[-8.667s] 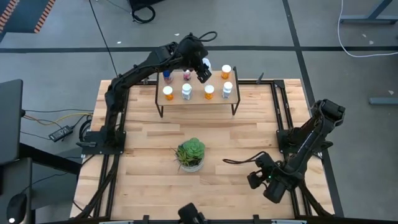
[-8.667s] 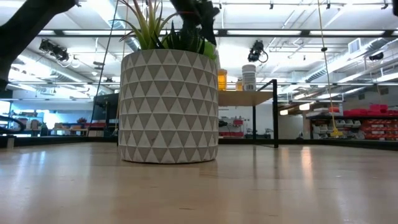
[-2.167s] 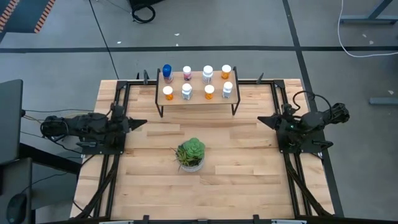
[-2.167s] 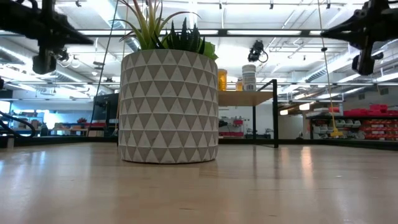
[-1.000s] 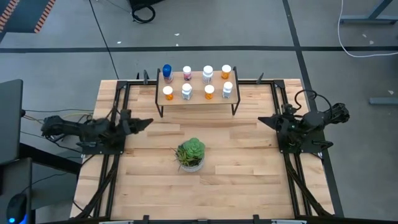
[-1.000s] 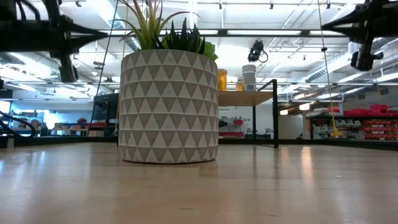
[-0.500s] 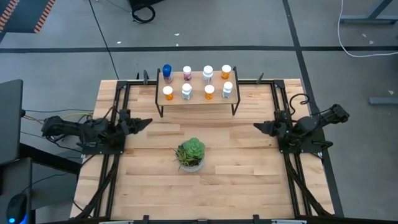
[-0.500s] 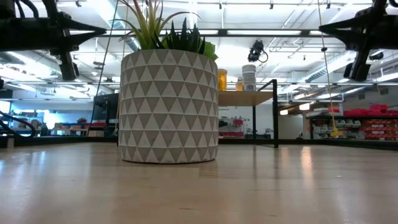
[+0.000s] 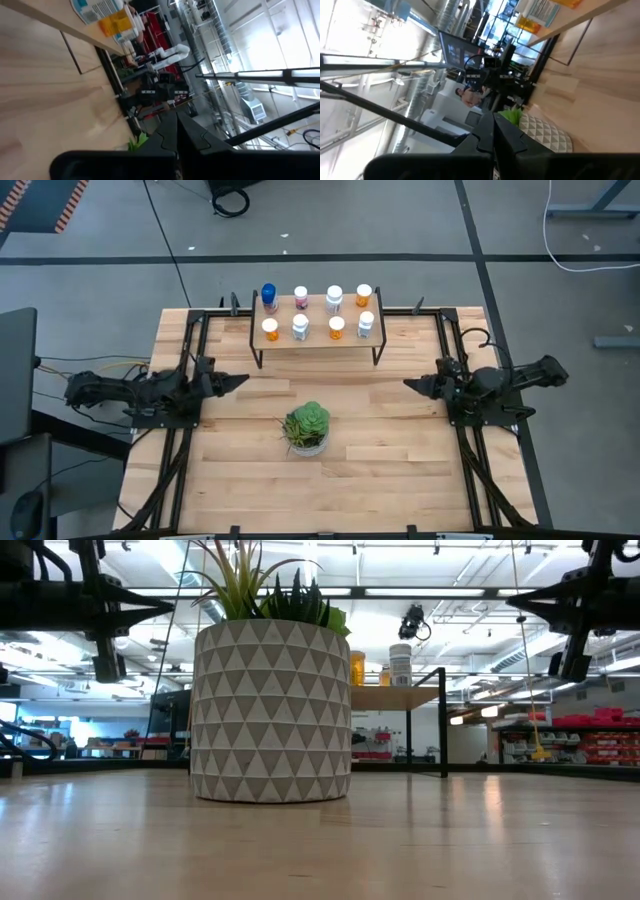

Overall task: Pick and place medicine bottles onto shelf by color
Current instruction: Return to Home Position

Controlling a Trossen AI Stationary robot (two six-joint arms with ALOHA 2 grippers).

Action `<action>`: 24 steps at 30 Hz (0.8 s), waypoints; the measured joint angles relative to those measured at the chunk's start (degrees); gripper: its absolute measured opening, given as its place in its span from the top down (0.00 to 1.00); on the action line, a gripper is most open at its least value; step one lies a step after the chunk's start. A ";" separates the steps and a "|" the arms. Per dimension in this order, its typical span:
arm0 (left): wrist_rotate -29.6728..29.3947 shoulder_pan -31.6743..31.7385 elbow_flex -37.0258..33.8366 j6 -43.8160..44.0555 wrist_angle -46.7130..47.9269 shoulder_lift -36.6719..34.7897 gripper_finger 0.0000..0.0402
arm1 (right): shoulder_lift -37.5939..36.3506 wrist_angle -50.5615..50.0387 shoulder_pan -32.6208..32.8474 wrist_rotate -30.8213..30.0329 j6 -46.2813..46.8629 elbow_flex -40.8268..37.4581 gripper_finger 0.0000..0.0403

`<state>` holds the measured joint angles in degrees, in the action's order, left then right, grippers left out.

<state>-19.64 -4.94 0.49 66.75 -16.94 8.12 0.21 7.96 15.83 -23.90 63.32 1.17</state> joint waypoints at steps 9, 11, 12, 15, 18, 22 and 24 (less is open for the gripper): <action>3.11 3.25 -0.02 -3.53 0.11 0.00 0.99 | 0.00 -1.69 -8.56 11.29 -6.45 0.00 0.99; 3.40 3.07 -0.04 -7.02 0.10 0.00 0.99 | 0.05 -2.30 -8.62 13.25 -10.59 0.00 0.99; 3.43 3.04 -0.04 -8.76 0.09 0.00 0.98 | 0.20 -2.41 -8.57 13.85 -13.05 0.00 0.99; 3.43 3.08 -0.04 -13.52 0.34 0.00 0.98 | 0.67 -2.34 -8.54 14.59 -21.57 0.00 0.98; 3.38 3.08 -0.04 -16.82 1.11 0.11 0.99 | 1.61 -2.40 -8.54 14.58 -26.27 0.00 0.98; 3.40 3.08 -0.07 -24.66 2.21 0.09 0.98 | 3.78 -2.42 -8.54 15.02 -30.28 0.00 0.98; 3.37 3.08 -0.07 -33.10 5.07 0.11 0.97 | 5.21 -2.51 -8.54 15.61 -33.60 0.00 0.98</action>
<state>-16.27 -1.87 0.43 33.65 -11.87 8.23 5.42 5.45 7.29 -8.29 29.71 1.17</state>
